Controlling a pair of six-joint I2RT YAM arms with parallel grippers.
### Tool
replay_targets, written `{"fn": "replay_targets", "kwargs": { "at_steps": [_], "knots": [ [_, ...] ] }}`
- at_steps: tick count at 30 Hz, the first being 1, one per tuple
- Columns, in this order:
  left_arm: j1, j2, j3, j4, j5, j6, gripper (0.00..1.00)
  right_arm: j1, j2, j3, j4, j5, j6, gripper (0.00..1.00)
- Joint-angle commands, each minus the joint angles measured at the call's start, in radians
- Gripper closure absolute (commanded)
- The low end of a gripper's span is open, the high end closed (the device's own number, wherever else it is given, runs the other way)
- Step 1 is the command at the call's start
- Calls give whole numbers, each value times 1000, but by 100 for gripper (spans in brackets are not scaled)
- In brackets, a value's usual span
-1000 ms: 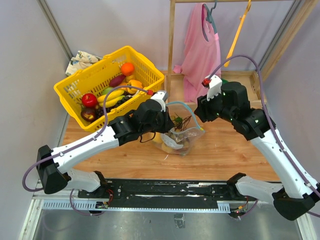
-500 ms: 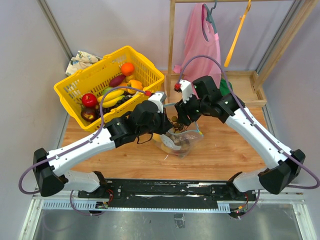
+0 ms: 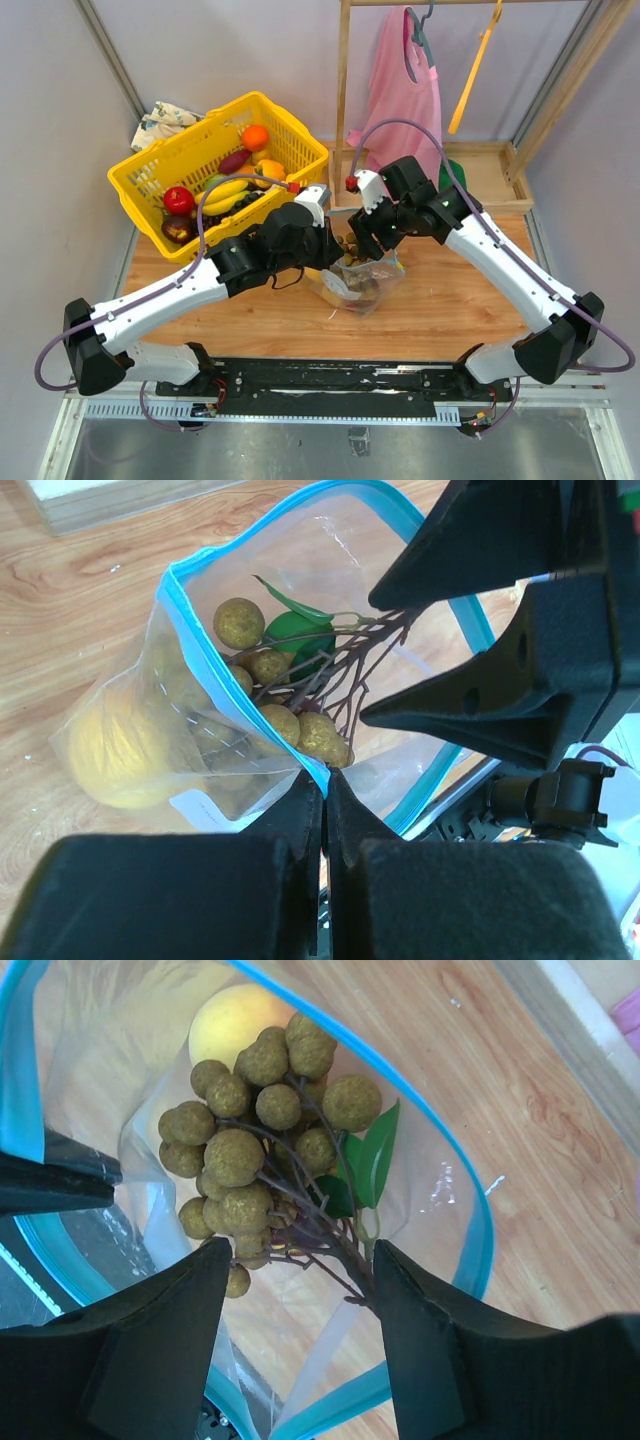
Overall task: Place the food in the zip-top bag and seal the zipper
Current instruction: Adjust the zipper food storage bag at the center of the board.
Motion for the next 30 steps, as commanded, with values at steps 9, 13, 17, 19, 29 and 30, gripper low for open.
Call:
{"fn": "replay_targets", "kwargs": {
  "at_steps": [9,13,17,19,29,30],
  "knots": [
    [6,-32,-21,33,2,9,100,69,59,6,-126,14,-13,45],
    [6,-33,-24,33,2,8,100,81,84,22,-157,32,-8,51],
    [6,-35,-27,34,0,6,100,86,95,33,-173,62,-6,59],
    [7,-36,-28,34,-1,5,100,89,96,37,-176,83,-2,61],
    [6,-40,-33,39,-1,1,100,105,95,62,-188,148,-7,91],
    [6,-39,-35,39,-1,1,100,105,96,65,-188,149,-5,91]
  ]
}}
